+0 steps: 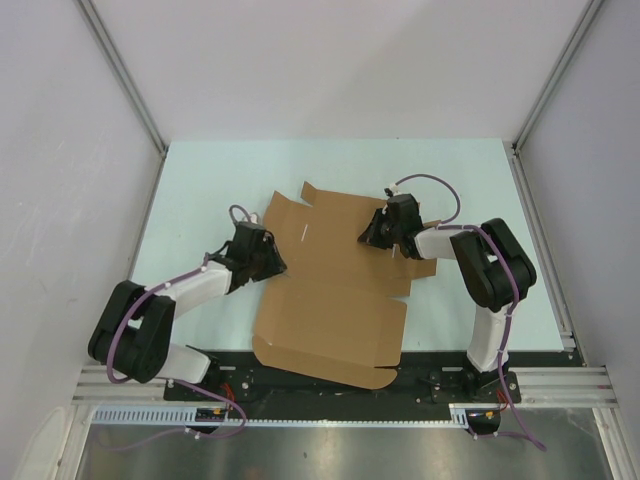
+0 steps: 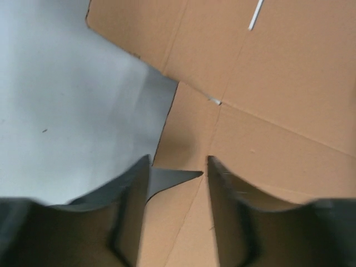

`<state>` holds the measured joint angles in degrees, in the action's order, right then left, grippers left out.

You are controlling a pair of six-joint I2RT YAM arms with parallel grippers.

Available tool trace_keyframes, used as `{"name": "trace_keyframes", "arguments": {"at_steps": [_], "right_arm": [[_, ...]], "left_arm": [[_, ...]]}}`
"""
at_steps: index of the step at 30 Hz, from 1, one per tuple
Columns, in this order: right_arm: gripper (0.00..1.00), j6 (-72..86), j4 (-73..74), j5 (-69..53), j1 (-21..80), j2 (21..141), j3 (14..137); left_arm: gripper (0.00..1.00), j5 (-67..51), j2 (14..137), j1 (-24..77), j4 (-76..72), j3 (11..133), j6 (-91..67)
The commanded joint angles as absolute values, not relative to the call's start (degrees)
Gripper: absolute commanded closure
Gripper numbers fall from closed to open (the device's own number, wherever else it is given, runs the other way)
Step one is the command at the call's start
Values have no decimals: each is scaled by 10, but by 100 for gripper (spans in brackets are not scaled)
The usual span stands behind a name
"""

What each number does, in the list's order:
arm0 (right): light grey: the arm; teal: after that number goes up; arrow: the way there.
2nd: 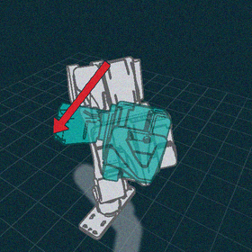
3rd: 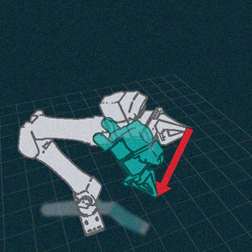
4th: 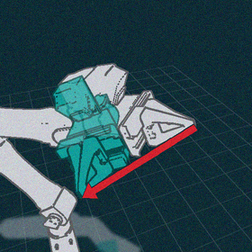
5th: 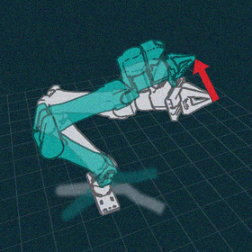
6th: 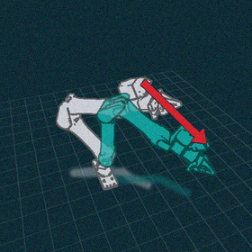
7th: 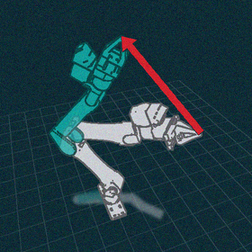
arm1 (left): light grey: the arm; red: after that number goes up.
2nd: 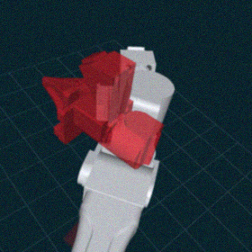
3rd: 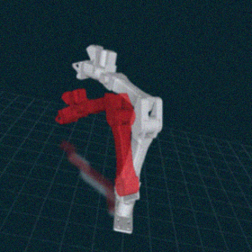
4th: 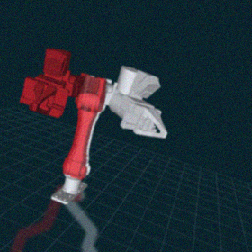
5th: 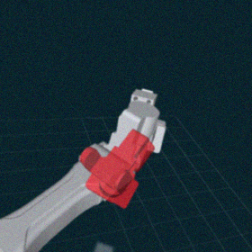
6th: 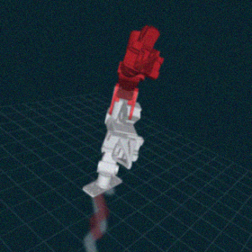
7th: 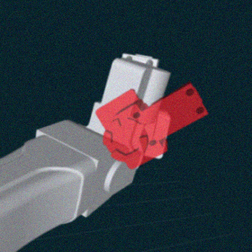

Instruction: Fold the paper box

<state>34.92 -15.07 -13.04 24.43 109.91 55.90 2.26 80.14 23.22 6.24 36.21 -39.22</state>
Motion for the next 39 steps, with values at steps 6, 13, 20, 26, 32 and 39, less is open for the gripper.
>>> {"name": "trace_keyframes", "arguments": {"at_steps": [6, 13, 20, 26, 32, 39], "right_arm": [[100, 332, -107, -112, 248, 1109, 559], [100, 329, -100, -109, 249, 1104, 559], [100, 327, -94, -105, 249, 1099, 559], [100, 323, -86, -101, 249, 1094, 556], [100, 319, -79, -98, 250, 1092, 555], [100, 318, -82, -99, 247, 1099, 555]], "left_arm": [[69, 37, 805, 249, 39, 413, -367], [88, 76, 805, 300, 40, 422, -340], [92, 162, 858, 420, 69, 474, -292], [92, 275, 942, 518, 123, 536, -267], [92, 352, 1051, 558, 192, 603, -249], [57, 399, 1036, 560, 222, 622, -244]]}}
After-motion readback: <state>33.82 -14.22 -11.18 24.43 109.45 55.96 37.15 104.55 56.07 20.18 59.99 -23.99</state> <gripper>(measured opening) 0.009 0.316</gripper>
